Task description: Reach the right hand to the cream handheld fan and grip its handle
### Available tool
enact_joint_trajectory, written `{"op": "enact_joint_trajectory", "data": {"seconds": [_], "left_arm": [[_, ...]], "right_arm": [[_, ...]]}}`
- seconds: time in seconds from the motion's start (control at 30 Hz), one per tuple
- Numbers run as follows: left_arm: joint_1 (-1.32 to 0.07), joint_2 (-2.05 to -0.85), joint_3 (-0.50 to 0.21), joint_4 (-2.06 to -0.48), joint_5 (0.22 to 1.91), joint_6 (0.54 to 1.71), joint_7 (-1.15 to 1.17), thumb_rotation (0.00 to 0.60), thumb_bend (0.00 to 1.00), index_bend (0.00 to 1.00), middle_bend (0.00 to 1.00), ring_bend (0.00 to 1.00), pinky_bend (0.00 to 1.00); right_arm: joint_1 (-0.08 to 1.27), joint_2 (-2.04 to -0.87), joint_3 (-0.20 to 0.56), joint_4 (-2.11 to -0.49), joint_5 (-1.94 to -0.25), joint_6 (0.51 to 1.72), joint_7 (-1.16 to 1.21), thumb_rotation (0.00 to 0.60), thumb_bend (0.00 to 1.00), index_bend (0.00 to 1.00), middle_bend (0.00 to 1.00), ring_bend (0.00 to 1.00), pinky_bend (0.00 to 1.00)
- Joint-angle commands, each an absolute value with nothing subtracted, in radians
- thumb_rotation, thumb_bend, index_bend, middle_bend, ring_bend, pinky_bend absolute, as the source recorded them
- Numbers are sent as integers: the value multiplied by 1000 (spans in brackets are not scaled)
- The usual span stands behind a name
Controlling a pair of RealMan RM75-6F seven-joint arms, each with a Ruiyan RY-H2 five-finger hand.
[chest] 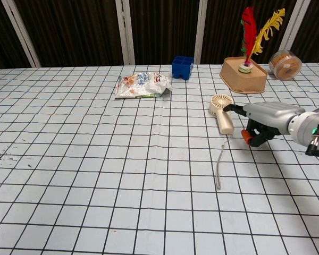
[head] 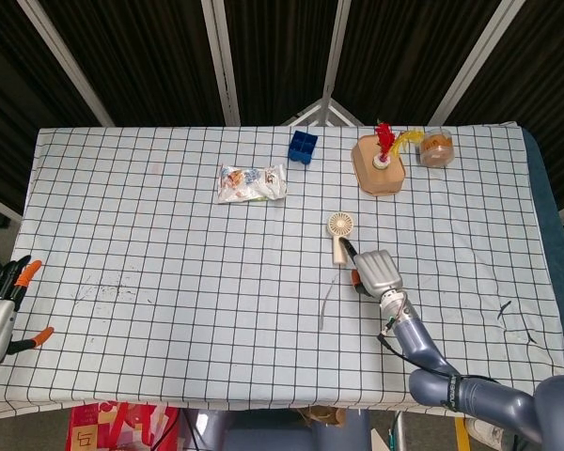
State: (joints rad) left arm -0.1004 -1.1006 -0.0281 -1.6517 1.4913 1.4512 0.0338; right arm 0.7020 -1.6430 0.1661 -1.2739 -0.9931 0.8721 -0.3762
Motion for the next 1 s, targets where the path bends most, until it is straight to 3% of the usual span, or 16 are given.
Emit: {"op": "enact_joint_trajectory", "data": {"seconds": [0.03,0.4,0.8,0.93,1.0], "left_arm": [[-100,-1101,-28,-1651,1492,1452,34,600,30,0,0,0,0],[-101,-1100,-29,-1650,1489,1451,29,600,30,0,0,0,0],[-101,-1101,-29,-1651,1490,1452,31,600,30,0,0,0,0],[-101,-1102,-29,-1651,1492,1454,34,600,30,0,0,0,0],[-100,-1103,-29,-1651,1493,1455,35,600,30,0,0,0,0]], "right_arm": [[703,-1649,163,-1268,-988,870,-382,600,695,70,845,880,836],[702,-1672,142,-1238,-957,851,-406,600,699,84,845,880,835],[707,-1641,180,-1292,-996,914,-393,600,699,83,844,879,835],[702,-1612,199,-1333,-1052,973,-372,600,699,34,819,802,785],[696,-1591,205,-1359,-1080,1001,-358,600,698,14,731,711,728]]}}
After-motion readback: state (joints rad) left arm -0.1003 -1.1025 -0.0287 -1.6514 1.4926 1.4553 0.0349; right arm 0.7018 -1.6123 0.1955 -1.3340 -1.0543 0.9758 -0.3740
